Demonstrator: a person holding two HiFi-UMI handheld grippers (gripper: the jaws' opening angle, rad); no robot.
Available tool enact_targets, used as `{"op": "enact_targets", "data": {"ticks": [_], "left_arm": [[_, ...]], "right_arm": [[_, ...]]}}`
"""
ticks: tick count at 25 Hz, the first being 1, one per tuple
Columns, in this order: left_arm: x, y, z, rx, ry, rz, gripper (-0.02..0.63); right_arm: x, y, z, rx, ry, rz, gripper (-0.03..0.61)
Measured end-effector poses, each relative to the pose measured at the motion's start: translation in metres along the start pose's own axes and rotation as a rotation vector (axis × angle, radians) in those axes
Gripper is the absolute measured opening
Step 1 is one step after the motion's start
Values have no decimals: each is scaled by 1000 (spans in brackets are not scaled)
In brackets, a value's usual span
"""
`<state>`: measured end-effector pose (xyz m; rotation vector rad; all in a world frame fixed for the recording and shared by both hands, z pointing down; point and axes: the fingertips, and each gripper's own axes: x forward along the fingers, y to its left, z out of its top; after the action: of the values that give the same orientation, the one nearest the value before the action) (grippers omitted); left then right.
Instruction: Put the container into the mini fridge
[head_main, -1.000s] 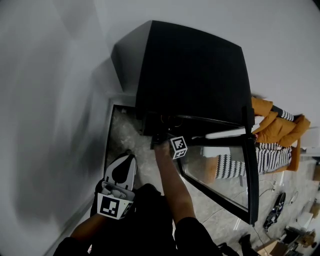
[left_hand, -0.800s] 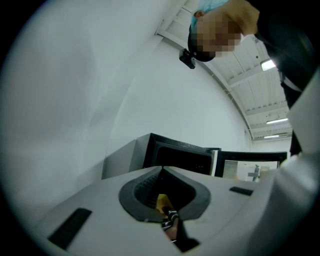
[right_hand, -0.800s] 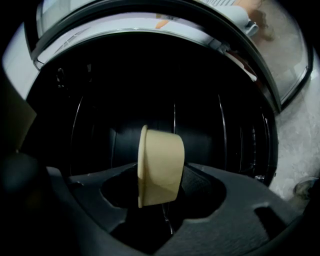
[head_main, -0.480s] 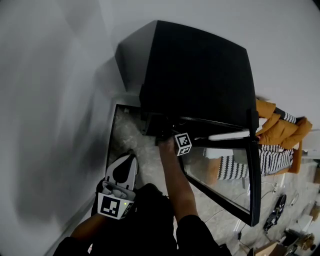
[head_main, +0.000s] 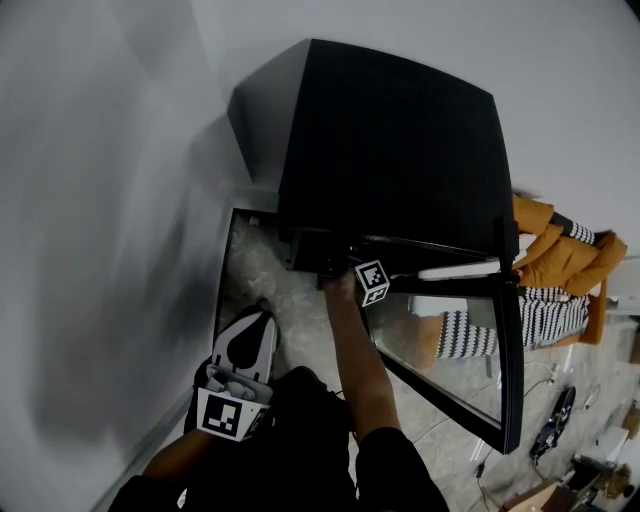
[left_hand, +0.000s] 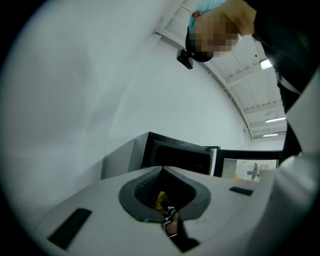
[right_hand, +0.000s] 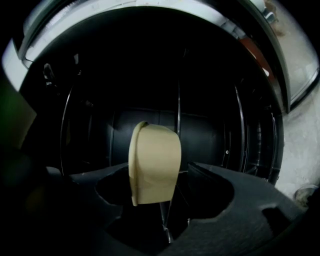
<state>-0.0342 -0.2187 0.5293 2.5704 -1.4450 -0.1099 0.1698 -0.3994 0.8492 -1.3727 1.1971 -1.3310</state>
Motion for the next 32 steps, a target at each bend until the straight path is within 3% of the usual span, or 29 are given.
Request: {"op": "enact_targets", "data": {"ticks": [17, 32], "left_arm": [[7, 12, 17, 7, -28, 30, 6], [-8, 6, 18, -11, 27, 30, 6]], "right_arm": [[15, 3, 7, -29, 43, -4, 291], [-21, 10, -4, -23, 47, 5, 296]]}}
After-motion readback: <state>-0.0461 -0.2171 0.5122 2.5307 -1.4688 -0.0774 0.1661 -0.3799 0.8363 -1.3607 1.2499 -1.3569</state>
